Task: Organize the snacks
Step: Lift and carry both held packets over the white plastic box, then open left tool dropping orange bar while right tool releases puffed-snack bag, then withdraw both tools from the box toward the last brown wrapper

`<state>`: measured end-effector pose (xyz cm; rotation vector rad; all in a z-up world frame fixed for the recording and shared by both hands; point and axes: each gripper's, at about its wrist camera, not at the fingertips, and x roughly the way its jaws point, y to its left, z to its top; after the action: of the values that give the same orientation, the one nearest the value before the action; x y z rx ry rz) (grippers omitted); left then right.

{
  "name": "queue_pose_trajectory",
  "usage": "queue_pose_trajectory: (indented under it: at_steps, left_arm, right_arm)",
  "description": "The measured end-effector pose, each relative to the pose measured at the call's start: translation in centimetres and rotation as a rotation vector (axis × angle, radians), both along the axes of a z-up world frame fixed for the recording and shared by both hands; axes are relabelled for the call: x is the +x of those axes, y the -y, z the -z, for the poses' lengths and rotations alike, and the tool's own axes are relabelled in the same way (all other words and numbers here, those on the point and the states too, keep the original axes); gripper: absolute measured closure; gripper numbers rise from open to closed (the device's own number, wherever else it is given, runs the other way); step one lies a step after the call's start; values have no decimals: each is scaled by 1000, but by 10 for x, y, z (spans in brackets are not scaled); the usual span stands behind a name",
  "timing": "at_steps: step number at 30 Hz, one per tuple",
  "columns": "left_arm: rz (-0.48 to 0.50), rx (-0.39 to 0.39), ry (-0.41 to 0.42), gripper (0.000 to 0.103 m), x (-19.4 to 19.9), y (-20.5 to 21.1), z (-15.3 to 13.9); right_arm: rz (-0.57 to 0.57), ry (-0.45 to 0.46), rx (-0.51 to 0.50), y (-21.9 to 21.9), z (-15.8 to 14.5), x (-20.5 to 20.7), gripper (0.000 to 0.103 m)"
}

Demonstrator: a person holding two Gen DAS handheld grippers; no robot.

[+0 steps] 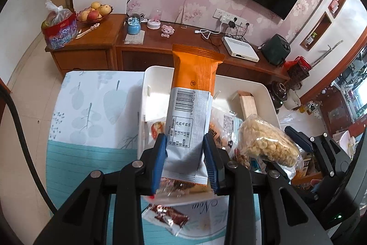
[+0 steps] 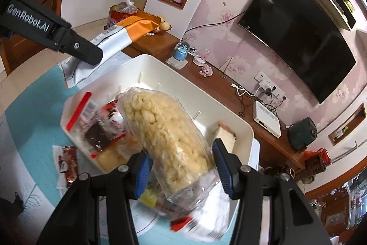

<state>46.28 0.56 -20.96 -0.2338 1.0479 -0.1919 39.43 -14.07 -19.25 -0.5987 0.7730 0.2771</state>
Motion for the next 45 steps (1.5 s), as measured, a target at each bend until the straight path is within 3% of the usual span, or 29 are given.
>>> queue_pose_trajectory:
  at_steps: [7, 10, 16, 29, 45]
  left_arm:
    - [-16, 27, -34, 70, 17, 12, 19]
    - [-37, 31, -56, 63, 19, 12, 25]
    - [-37, 43, -46, 46, 14, 10, 21]
    - [-66, 51, -29, 32, -22, -8, 10]
    - [-147, 96, -116, 24, -84, -54, 23]
  right_arm:
    - [64, -12, -25, 10, 13, 22, 50]
    - [90, -9, -26, 15, 15, 25, 50]
    - [142, -2, 8, 26, 10, 25, 32]
    - [153, -12, 85, 24, -2, -2, 32]
    - [140, -51, 197, 4, -11, -58, 32]
